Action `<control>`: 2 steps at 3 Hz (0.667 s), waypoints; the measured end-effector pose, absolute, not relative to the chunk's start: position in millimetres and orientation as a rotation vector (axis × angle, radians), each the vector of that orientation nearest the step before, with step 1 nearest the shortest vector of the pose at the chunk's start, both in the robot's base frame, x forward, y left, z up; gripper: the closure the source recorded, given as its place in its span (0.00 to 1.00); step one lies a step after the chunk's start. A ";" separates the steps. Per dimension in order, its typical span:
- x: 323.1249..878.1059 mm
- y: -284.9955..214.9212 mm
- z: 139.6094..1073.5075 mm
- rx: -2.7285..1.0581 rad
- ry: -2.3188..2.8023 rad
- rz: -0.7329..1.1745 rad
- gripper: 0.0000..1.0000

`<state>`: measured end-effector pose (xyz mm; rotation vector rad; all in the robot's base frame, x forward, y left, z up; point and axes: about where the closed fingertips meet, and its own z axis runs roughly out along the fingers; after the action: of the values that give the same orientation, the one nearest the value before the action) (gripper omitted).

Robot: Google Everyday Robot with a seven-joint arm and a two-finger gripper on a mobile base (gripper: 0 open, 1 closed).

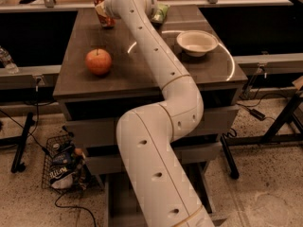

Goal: Place coke can into bottom drawer

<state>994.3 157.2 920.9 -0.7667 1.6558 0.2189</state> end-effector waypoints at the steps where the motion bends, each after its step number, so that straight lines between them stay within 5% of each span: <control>1: 990.8 162.4 928.6 -0.765 1.638 0.249 0.85; 2: 976.3 162.1 951.9 -0.786 1.604 0.316 1.00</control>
Offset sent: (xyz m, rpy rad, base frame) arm -0.0478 -0.0036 0.0737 0.1027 -0.0367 0.1951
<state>976.3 162.1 951.9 -0.7862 1.6038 0.3162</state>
